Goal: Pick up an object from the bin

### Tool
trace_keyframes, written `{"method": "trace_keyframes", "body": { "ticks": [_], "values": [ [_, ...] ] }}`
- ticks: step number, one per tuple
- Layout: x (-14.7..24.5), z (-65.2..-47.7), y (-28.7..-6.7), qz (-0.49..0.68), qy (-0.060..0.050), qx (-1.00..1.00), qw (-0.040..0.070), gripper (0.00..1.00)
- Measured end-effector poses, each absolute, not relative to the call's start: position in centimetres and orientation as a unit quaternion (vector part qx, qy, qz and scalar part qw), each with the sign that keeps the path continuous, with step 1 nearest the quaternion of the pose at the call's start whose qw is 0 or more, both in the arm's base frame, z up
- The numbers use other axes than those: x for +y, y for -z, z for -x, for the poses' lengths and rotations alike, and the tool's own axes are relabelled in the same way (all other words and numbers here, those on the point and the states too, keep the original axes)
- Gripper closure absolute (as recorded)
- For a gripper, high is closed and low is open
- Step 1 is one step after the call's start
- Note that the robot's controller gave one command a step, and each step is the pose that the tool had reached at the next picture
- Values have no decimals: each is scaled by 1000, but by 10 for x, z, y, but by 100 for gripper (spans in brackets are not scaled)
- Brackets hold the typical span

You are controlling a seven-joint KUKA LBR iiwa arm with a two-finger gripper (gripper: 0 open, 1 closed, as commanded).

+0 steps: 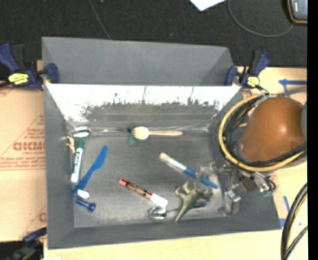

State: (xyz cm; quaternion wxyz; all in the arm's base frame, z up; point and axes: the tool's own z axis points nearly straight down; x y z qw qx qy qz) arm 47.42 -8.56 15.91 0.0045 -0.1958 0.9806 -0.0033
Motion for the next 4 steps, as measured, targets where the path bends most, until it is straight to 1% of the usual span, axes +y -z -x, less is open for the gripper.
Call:
{"method": "trace_keyframes", "body": {
  "ticks": [1, 2, 3, 4],
  "values": [
    [-44, -473, -100, 373, 2, 928, 3, 0],
    [-84, -490, -71, 314, 4, 950, 8, 0],
    [-16, -508, -71, 225, 1, 974, 9, 100],
    [-17, -508, -71, 225, 1, 974, 9, 100]
  ]
}}
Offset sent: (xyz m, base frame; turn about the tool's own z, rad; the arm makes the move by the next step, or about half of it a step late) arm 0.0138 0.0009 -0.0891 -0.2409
